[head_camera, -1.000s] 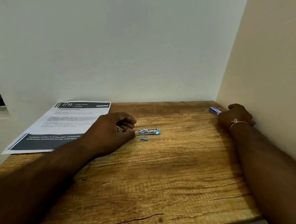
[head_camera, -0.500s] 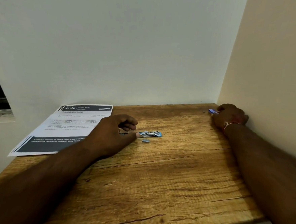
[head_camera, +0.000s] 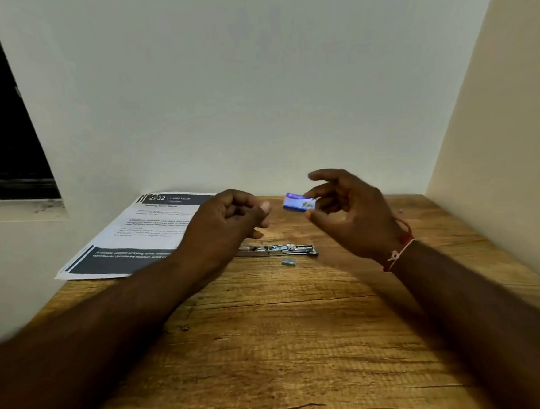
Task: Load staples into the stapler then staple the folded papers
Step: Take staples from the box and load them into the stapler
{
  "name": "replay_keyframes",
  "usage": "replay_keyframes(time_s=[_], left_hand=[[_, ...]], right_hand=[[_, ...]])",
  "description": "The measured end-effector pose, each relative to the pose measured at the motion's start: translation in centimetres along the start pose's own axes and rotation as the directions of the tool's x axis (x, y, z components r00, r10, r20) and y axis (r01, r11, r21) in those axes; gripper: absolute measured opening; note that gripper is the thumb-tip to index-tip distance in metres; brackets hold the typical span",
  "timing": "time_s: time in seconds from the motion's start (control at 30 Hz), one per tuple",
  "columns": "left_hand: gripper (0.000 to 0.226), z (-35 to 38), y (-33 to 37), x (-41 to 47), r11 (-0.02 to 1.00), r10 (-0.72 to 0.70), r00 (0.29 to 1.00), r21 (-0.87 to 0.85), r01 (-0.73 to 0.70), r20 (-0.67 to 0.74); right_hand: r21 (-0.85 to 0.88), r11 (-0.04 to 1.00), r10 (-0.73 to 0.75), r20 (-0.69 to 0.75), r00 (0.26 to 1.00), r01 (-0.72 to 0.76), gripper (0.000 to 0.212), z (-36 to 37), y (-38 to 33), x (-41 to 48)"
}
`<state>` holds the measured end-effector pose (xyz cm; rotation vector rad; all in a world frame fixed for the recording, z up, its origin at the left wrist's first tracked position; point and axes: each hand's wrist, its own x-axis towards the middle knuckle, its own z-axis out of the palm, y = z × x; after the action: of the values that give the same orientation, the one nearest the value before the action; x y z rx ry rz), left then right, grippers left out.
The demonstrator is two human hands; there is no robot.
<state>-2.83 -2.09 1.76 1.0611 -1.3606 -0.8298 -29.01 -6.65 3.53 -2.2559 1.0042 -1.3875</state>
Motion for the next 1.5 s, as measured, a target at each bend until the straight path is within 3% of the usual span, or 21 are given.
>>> replay_keyframes(time_s=[0.1, 0.33, 0.7, 0.83, 0.9, 0.93, 1.0, 1.2, 1.37, 1.5], left_hand=[[0.026, 0.3, 0.6, -0.2, 0.969, -0.139, 0.99, -0.201, 0.141, 0.023], [0.022, 1.0, 1.0, -0.9, 0.889, -0.297, 0.953, -0.349, 0.298, 0.055], [0.037, 1.1, 1.7, -1.2, 0.847, -0.344, 0.928, -0.379, 0.372, 0.143], [0.049, 0.8, 1.2, -0.9, 0.916, -0.31, 0.943, -0.229, 0.33, 0.117], [0.048, 0.4, 1.0, -0.9, 0.983, -0.147, 0.989, 0.113, 0.143, 0.029], [0.052, 0.1, 1.2, -0.9, 0.943, -0.039, 0.999, 0.331, 0.03, 0.021], [0.058, -0.2, 1.6, -1.0, 0.846, 0.069, 0.991, 0.52, -0.119, 0.114], [0.032, -0.9, 1.8, -0.7, 0.763, 0.127, 0.944, 0.578, -0.289, 0.305], [0.028, -2.7, 2.3, -0.3, 0.655, 0.009, 0.911, 0.686, -0.316, 0.412], [0.033, -3.4, 2.6, -0.4, 0.646, -0.093, 0.871, 0.695, -0.316, 0.483]], right_hand=[[-0.001, 0.993, -0.12, 0.063, 0.991, 0.12, 0.064, 2.1, -1.6, -0.9], [0.007, 0.984, -0.18, 0.065, 0.982, 0.179, 0.064, 1.9, -1.8, -1.2], [-0.001, 0.99, -0.138, 0.091, 0.986, 0.138, 0.055, 1.5, -1.7, -1.1], [0.042, 0.997, -0.07, 0.174, 0.982, 0.064, 0.057, 1.1, -1.3, -1.1], [0.074, 0.997, -0.026, 0.199, 0.98, 0.011, 0.059, 0.9, -1.0, -1.0], [0.081, 0.997, -0.01, 0.204, 0.979, -0.006, 0.06, 0.8, -0.8, -1.0], [0.079, 0.997, 0.006, 0.216, 0.976, -0.024, 0.064, 0.5, -0.6, -0.9], [0.147, 0.987, 0.02, 0.309, 0.951, -0.069, 0.079, 0.2, -0.3, -1.1], [0.13, 0.989, 0.011, 0.406, 0.914, -0.069, 0.075, -0.1, -0.2, -1.0], [0.043, 0.998, 0.013, 0.527, 0.85, -0.042, 0.064, -0.4, -1.1, -1.0]])
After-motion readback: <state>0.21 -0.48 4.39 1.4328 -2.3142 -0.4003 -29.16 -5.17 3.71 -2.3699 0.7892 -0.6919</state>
